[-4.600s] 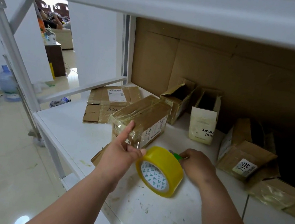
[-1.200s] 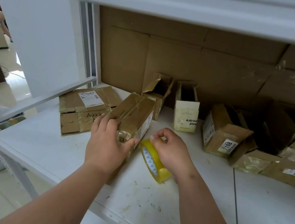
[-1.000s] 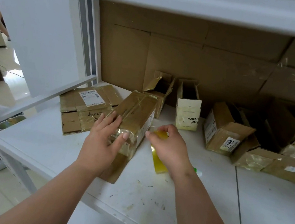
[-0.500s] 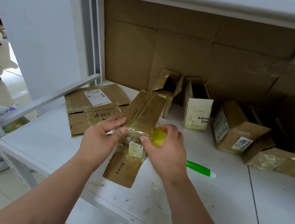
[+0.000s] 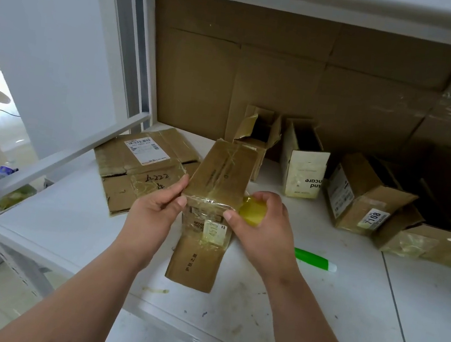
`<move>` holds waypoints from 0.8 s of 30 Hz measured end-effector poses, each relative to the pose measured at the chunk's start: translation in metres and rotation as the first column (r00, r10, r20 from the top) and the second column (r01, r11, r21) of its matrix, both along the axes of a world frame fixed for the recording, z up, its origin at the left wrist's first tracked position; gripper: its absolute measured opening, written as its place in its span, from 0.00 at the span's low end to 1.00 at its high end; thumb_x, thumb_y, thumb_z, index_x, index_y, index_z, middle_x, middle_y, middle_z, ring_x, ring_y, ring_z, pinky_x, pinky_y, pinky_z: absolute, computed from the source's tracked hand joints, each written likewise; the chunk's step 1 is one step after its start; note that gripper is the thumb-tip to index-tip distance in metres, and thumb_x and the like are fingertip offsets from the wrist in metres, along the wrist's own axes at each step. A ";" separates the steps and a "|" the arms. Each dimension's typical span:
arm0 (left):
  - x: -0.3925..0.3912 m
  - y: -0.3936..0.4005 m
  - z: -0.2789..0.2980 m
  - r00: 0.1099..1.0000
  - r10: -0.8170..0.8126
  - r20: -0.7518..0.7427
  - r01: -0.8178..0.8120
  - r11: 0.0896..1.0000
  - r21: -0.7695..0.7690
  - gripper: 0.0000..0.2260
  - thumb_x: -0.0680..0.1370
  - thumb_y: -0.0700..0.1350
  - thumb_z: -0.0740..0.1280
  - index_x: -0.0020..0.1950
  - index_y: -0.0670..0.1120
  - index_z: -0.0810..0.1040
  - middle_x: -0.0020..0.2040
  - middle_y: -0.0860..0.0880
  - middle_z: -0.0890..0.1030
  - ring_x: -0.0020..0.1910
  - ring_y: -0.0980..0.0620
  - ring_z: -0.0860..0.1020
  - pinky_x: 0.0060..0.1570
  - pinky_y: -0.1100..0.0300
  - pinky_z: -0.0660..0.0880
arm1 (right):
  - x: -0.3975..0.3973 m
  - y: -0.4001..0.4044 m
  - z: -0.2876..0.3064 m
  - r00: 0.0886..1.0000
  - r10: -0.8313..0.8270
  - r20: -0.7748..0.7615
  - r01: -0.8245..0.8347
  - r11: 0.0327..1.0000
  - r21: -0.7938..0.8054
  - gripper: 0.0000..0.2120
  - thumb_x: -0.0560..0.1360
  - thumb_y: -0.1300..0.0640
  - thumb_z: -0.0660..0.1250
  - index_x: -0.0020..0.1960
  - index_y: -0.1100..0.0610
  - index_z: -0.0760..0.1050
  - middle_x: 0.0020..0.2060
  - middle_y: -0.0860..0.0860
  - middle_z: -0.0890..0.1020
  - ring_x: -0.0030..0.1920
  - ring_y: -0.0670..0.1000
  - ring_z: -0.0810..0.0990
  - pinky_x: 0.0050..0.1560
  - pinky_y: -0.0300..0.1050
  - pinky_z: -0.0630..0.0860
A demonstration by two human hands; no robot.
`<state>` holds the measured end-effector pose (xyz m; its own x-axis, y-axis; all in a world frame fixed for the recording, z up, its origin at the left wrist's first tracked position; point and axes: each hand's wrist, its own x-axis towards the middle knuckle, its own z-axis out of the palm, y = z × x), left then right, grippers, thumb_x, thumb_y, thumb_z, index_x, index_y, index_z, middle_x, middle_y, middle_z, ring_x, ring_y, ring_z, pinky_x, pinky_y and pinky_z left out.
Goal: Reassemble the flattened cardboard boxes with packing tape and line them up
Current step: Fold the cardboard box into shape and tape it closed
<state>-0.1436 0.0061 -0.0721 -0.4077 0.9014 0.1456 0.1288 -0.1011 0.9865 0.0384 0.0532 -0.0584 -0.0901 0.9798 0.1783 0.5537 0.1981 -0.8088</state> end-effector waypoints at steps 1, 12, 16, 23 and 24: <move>0.000 0.002 0.000 1.000 0.018 0.009 -0.018 1.000 0.008 0.17 0.80 0.40 0.66 0.64 0.59 0.77 0.53 0.69 0.79 0.52 0.78 0.74 0.47 0.83 0.68 | -0.002 0.000 0.000 1.000 -0.014 0.010 0.014 1.000 0.005 0.27 0.71 0.43 0.74 0.65 0.47 0.68 0.57 0.43 0.69 0.52 0.44 0.70 0.51 0.41 0.68; -0.008 0.003 0.001 0.985 -0.002 0.174 0.014 0.997 -0.070 0.15 0.80 0.37 0.67 0.57 0.57 0.83 0.53 0.65 0.83 0.54 0.72 0.76 0.57 0.72 0.68 | 0.005 0.006 -0.007 0.990 -0.031 -0.135 0.029 0.999 -0.018 0.17 0.76 0.51 0.69 0.63 0.47 0.71 0.59 0.47 0.75 0.55 0.46 0.74 0.54 0.43 0.71; -0.009 0.005 0.003 0.980 0.048 0.193 -0.036 0.997 -0.067 0.16 0.80 0.34 0.66 0.54 0.55 0.84 0.51 0.63 0.84 0.52 0.70 0.79 0.57 0.70 0.70 | -0.001 0.011 -0.005 0.986 -0.076 -0.147 0.074 0.997 -0.023 0.17 0.76 0.50 0.71 0.62 0.48 0.71 0.59 0.47 0.76 0.56 0.48 0.73 0.54 0.43 0.70; 0.002 0.007 0.009 0.989 0.124 0.080 -0.120 0.991 -0.057 0.19 0.80 0.33 0.63 0.50 0.57 0.83 0.48 0.62 0.84 0.51 0.65 0.80 0.56 0.70 0.74 | -0.004 0.012 -0.010 0.990 -0.107 -0.093 0.110 0.993 0.030 0.15 0.77 0.52 0.68 0.62 0.49 0.71 0.58 0.48 0.76 0.51 0.47 0.73 0.49 0.42 0.69; 0.003 0.007 0.010 0.990 0.134 0.039 -0.131 0.989 -0.067 0.19 0.81 0.35 0.61 0.51 0.58 0.83 0.50 0.61 0.84 0.52 0.63 0.80 0.58 0.67 0.74 | -0.004 0.012 -0.010 0.990 -0.113 -0.083 0.116 0.993 0.031 0.15 0.77 0.51 0.68 0.62 0.49 0.71 0.58 0.48 0.76 0.51 0.47 0.73 0.50 0.42 0.69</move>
<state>-0.1403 0.0128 -0.0620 -0.5291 0.8458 0.0687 0.0943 -0.0219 0.9953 0.0341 0.0654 -0.0686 0.0389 0.9758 0.2154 0.5070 0.1664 -0.8457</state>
